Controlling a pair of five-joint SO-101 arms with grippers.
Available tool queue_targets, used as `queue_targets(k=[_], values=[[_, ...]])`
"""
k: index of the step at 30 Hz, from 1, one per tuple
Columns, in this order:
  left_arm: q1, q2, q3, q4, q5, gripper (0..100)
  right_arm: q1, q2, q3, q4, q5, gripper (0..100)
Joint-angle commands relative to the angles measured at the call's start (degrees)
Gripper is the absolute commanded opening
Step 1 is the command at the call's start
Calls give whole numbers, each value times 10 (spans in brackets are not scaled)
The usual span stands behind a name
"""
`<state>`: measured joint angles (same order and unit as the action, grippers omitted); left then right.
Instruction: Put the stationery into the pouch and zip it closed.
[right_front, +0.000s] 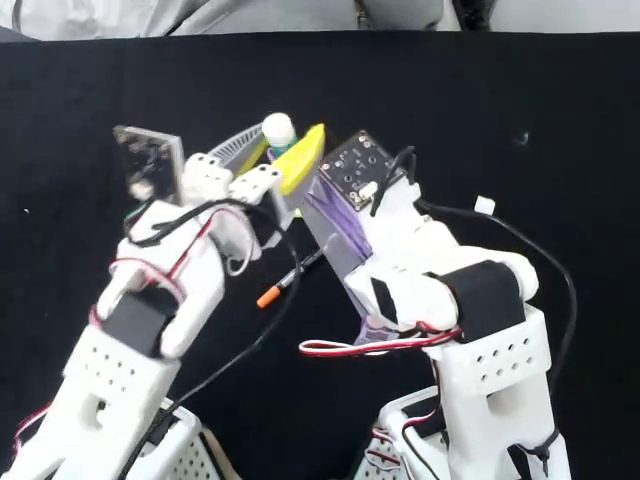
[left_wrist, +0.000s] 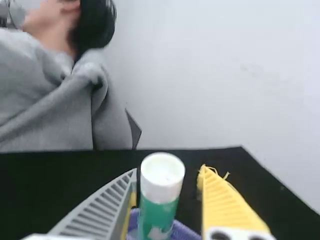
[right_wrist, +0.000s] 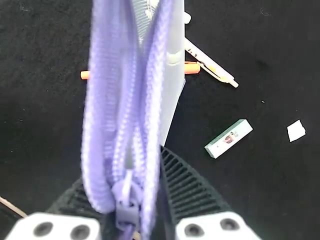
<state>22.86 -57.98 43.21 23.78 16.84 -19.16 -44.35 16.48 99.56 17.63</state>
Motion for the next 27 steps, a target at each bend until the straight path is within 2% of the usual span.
queue_targets(k=[1,8,16,22,25,27], values=[[-5,-59,-15,3,-2,202,-4,-5,-26,4,-4,11],[-1,-84,39,-2,-3,198,-4,-5,-26,4,-4,11],[-1,-58,90,-100,-3,198,-4,-5,-26,4,-4,11],[-6,20,74,-102,-3,198,-4,-5,-26,4,-4,11],[-7,24,75,-102,-3,198,-4,-5,-26,4,-4,11],[-34,11,68,-101,1,198,3,-5,-26,4,-4,11]])
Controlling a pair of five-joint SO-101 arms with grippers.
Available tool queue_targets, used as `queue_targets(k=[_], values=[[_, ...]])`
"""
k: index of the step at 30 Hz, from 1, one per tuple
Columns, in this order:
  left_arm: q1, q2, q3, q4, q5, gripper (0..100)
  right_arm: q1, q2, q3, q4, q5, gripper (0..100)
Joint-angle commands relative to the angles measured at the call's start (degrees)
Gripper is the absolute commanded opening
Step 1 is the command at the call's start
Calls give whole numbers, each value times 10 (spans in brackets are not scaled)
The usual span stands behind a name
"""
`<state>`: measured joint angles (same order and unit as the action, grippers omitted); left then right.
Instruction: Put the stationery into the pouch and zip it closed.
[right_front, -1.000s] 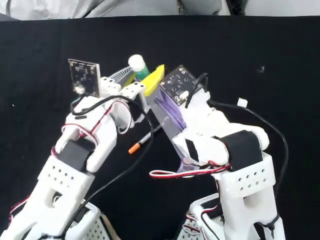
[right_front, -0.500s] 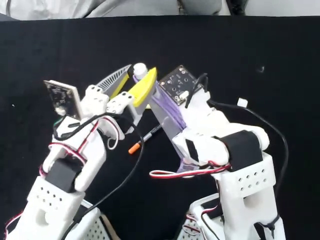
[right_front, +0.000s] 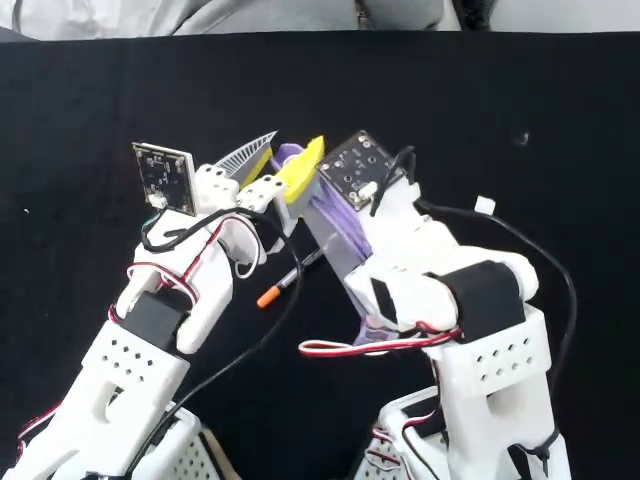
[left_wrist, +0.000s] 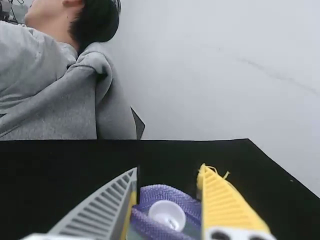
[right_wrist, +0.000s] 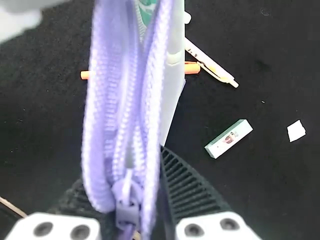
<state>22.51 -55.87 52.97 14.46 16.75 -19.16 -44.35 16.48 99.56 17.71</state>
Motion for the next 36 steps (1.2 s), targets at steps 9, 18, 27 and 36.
queue_targets(k=[9,18,27,36], values=[[-240,-32,-178,149,85,198,76,-6,-18,4,-5,11],[-291,182,-258,252,-7,198,76,-8,-18,5,-4,11],[-274,366,-264,248,-215,198,78,-8,-7,10,-2,11],[-215,516,-284,249,-445,198,78,-8,-6,9,-1,11]])
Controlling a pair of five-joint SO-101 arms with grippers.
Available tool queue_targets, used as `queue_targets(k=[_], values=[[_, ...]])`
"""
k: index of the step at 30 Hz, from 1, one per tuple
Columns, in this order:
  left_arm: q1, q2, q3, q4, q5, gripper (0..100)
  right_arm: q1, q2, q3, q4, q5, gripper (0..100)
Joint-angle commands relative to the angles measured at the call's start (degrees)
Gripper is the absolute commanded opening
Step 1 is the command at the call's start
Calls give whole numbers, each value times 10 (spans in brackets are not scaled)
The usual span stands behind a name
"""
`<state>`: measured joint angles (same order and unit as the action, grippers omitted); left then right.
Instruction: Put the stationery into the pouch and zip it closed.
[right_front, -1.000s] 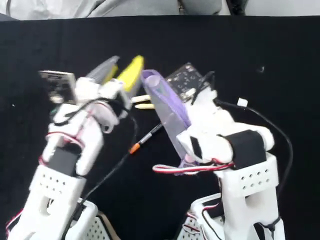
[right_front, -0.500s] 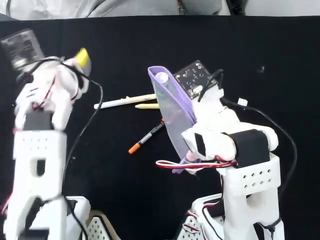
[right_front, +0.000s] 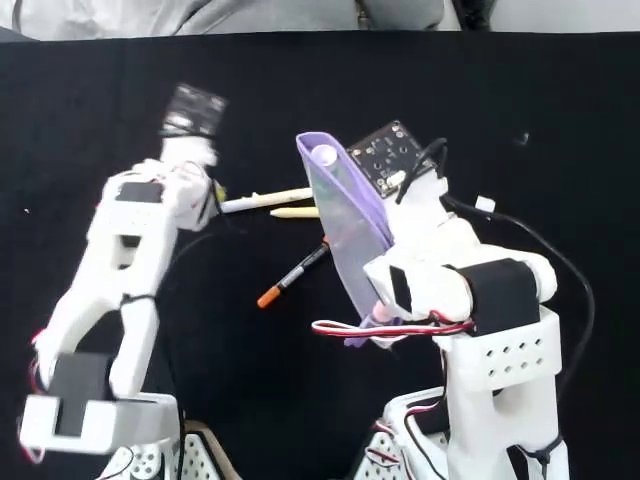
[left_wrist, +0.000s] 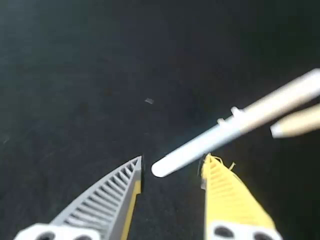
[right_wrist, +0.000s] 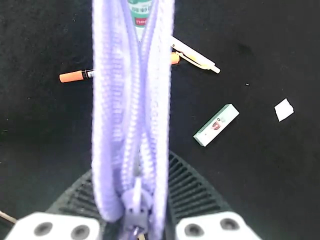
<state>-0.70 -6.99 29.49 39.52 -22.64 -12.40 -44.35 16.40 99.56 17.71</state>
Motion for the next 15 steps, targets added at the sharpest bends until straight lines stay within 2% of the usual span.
queue_targets(k=[1,6,11,15], values=[[19,47,-60,-2,-56,198,11,-8,-5,9,-1,11],[19,154,-146,3,-62,198,11,-9,-4,8,-1,11],[19,257,-231,62,-141,191,11,-9,-4,8,-1,11],[17,314,-304,118,-175,110,11,-9,-4,6,-1,11]])
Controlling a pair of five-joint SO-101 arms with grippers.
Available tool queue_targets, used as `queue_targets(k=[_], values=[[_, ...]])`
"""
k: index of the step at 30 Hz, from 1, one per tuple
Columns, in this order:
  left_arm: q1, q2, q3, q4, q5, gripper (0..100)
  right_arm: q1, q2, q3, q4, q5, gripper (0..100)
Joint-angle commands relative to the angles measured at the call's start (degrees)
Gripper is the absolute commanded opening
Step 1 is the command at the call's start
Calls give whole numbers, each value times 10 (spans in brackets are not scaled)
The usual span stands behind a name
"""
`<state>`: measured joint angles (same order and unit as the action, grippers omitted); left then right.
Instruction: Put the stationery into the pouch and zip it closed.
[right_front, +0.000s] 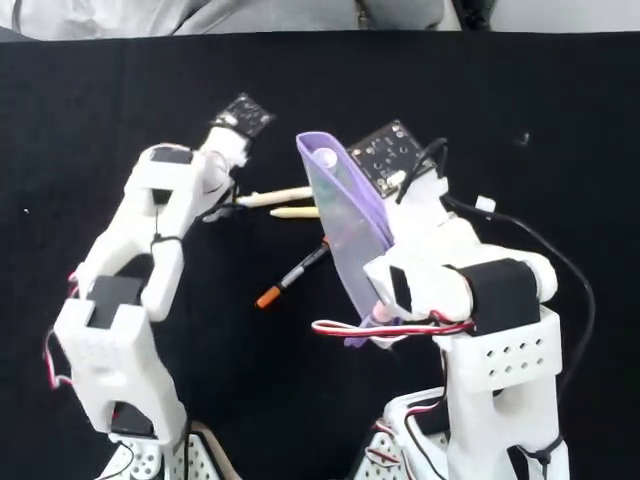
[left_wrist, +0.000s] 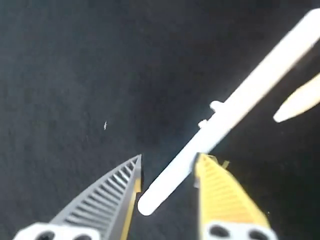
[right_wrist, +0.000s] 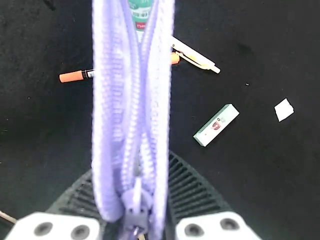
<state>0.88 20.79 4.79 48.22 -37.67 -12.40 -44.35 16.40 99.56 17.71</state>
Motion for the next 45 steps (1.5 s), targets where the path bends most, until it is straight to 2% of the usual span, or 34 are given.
queue_targets(k=[1,4,10,14,19,30,35,40,45], values=[[1,49,-73,41,-32,89,10,-9,-4,6,-1,11],[3,79,-114,82,-54,49,10,-9,-4,5,-1,11],[3,119,-158,156,-129,48,10,-9,-4,7,-1,11],[-2,136,-170,172,-149,92,10,-9,-4,6,-1,11],[-2,135,-166,171,-149,173,10,-9,-4,7,-1,11],[-20,141,-221,166,-153,175,10,-9,-4,7,-1,11],[-27,141,-230,166,-191,173,10,-9,-4,7,-1,11],[-29,142,-242,166,-191,175,10,-9,-4,7,-1,11],[-34,146,-235,135,-191,173,10,-9,-4,8,-1,11]])
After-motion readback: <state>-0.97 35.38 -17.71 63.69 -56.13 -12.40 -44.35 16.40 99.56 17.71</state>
